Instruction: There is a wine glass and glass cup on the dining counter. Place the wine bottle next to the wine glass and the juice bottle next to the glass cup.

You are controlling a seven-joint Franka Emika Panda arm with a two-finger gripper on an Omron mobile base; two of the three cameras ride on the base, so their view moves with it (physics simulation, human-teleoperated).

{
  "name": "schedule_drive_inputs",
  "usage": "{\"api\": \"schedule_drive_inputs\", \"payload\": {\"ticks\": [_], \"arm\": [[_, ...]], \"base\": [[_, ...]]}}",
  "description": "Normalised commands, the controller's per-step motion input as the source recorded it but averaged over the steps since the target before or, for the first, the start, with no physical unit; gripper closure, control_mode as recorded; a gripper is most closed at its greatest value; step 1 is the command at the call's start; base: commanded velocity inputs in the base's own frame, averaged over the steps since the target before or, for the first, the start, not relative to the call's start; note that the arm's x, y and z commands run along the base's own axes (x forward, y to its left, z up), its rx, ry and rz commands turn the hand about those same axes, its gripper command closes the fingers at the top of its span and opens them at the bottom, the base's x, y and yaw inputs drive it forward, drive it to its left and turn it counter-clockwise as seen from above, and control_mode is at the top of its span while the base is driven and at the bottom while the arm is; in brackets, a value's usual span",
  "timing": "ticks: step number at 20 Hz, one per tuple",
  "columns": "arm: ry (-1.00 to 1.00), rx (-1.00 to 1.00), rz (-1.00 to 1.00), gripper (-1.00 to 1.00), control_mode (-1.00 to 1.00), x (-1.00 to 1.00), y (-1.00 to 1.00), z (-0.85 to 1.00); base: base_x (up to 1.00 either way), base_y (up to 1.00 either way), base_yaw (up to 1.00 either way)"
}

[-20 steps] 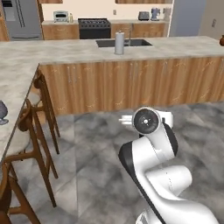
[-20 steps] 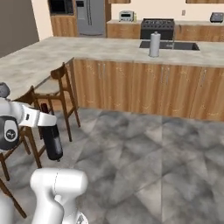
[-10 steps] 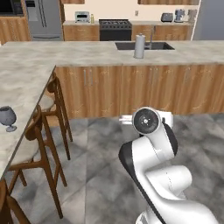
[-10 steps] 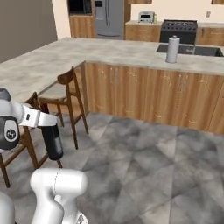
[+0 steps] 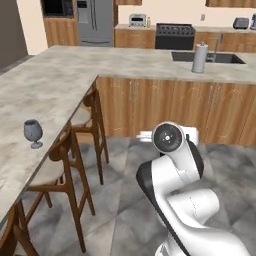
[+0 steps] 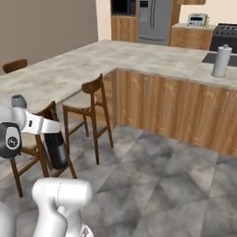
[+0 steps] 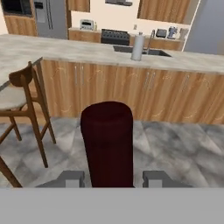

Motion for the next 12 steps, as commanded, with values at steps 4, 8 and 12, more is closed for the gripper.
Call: {"api": "schedule_drive_inputs", "payload": {"ticks": [4,8,12], "arm": [[0.00,0.00,0.00,1.00,1.00,0.00,0.00,0.00],[0.00,0.00,0.00,1.00,1.00,0.00,0.00,0.00],[0.00,0.00,0.00,1.00,1.00,0.00,0.00,0.00]], "base": [[0.46,-0.32,0.26],[0.49,-0.34,0.23],[0.51,-0.37,0.18]]}}
